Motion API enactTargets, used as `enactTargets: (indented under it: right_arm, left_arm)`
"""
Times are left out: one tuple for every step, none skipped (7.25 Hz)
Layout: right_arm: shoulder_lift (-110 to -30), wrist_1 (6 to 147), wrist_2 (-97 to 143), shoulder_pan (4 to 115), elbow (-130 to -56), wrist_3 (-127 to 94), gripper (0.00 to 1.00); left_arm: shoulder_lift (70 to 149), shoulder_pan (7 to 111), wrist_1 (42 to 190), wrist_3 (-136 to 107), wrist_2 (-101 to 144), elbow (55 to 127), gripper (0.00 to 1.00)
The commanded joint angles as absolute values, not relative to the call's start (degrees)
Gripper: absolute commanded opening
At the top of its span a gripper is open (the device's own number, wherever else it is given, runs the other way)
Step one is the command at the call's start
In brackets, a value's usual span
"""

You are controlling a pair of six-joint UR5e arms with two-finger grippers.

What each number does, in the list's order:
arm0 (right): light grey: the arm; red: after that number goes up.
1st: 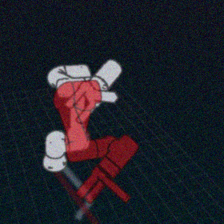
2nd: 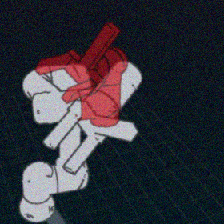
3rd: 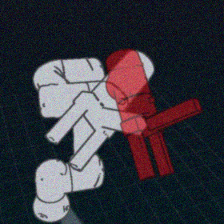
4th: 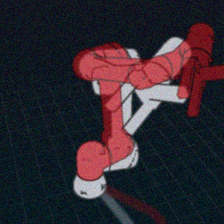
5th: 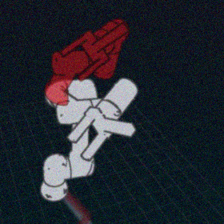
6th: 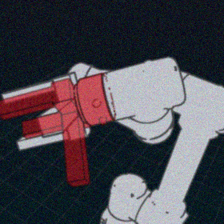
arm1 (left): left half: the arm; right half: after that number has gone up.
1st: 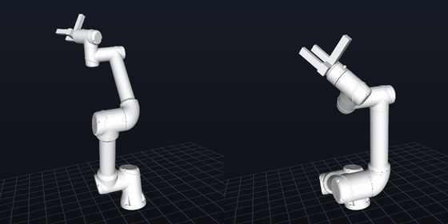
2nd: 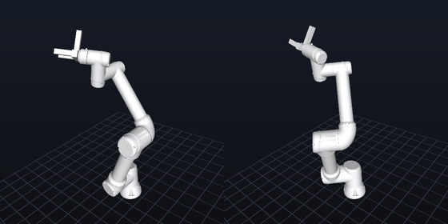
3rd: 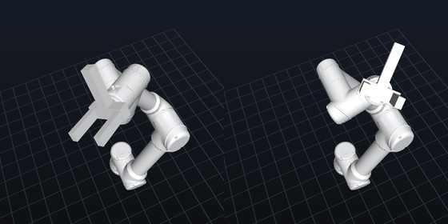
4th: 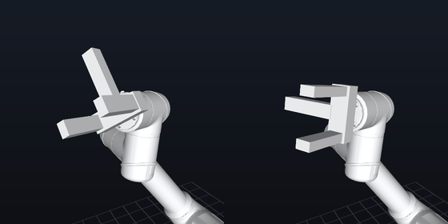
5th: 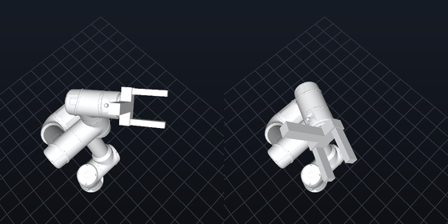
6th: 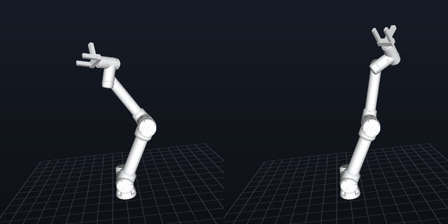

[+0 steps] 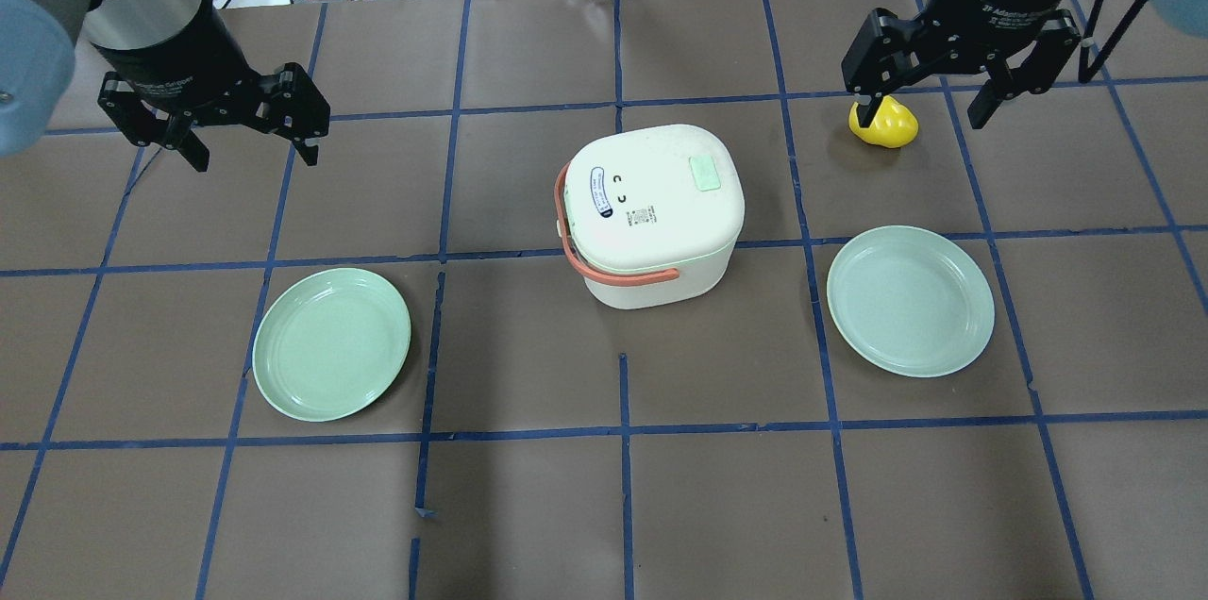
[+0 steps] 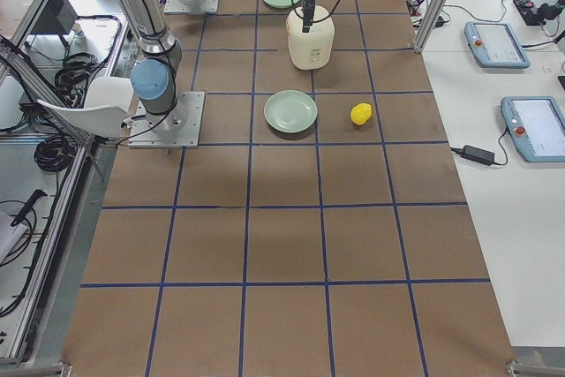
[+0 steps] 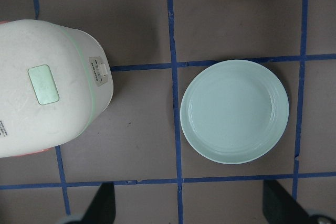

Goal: Press rice cooker button
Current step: 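Move the right gripper over the rice cooker toward its green lid button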

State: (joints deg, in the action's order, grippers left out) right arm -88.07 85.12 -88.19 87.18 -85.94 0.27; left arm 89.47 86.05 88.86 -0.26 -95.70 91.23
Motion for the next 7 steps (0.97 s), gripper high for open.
enactTargets:
  right_arm:
    - [-88.07,85.17,-87.98,87.19,-85.96,0.61,1.0]
    - [-87.98,85.25,-87.54,87.27,-86.04,0.88,1.0]
    - [-87.89,85.86,-87.37,88.23,-86.31,0.44,1.0]
    - [-87.19,86.22,-87.36,89.81,-86.48,-0.34,1.0]
    - [-85.62,87.87,-87.1,92.7,-86.4,-4.79,0.96]
    - [-83.69,92.59,-87.27,97.6,-86.31,-9.71,0.95]
    - [-81.15,96.99,-87.97,100.6,-86.31,-10.02,0.96]
  left_arm:
    - [89.47,86.04,88.86,-0.26,-95.71,91.23,1.0]
    - [89.47,86.04,88.86,-0.26,-95.71,91.23,1.0]
    - [89.47,86.04,88.86,-0.26,-95.71,91.23,1.0]
    - [89.47,86.04,88.86,-0.26,-95.63,91.23,1.0]
    - [89.47,86.04,88.86,-0.26,-95.71,91.23,1.0]
    - [89.47,86.04,88.86,-0.26,-95.63,91.23,1.0]
    - [89.47,86.04,88.86,-0.26,-95.71,91.23,1.0]
